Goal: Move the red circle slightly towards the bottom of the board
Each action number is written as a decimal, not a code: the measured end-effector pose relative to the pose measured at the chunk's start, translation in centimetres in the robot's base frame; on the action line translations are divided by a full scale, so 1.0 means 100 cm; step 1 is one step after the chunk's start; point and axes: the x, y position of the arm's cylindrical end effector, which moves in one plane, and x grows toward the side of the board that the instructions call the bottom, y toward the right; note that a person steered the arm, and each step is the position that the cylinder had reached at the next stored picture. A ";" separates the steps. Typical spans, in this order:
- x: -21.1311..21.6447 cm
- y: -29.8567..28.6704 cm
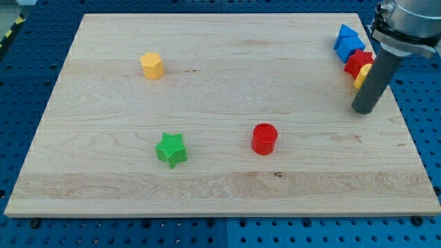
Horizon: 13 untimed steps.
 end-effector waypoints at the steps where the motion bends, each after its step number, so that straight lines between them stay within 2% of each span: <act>1: 0.025 -0.007; 3: 0.025 -0.067; 7: 0.021 -0.102; 9: 0.017 -0.149; 13: 0.017 -0.154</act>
